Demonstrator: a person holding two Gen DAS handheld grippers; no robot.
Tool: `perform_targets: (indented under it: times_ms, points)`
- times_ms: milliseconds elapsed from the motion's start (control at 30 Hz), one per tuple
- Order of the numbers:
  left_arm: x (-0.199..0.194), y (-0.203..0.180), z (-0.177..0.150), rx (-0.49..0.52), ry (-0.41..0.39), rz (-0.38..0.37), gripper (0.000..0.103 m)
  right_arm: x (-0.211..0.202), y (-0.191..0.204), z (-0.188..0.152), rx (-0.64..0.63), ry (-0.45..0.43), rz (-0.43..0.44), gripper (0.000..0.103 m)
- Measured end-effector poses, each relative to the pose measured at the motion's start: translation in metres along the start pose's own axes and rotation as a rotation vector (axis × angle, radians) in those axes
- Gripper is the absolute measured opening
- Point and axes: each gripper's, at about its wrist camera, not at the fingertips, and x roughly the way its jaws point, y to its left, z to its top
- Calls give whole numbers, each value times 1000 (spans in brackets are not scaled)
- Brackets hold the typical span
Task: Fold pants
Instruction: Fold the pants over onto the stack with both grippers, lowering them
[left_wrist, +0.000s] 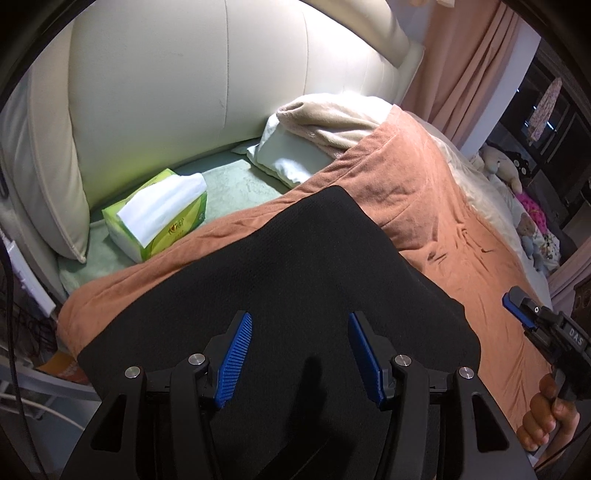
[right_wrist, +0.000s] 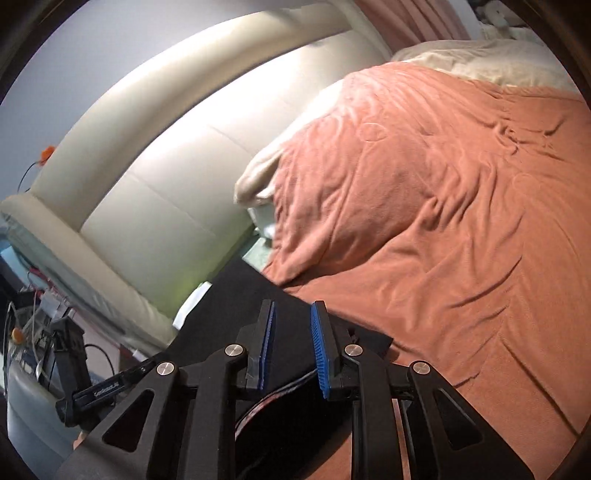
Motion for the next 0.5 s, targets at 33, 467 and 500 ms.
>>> perform_targets:
  times_ms: [33,467,500]
  points:
    - [-1,0,-3,-1,-1,-4,57,0,10,-6,-26,17,23,17]
    - [23,-1,-32,29,72,-6,52,24,50,-49,-226,164,44,17]
    - [28,0,-33,28,77,-7,52,28,46,-51,-226,172,32,16]
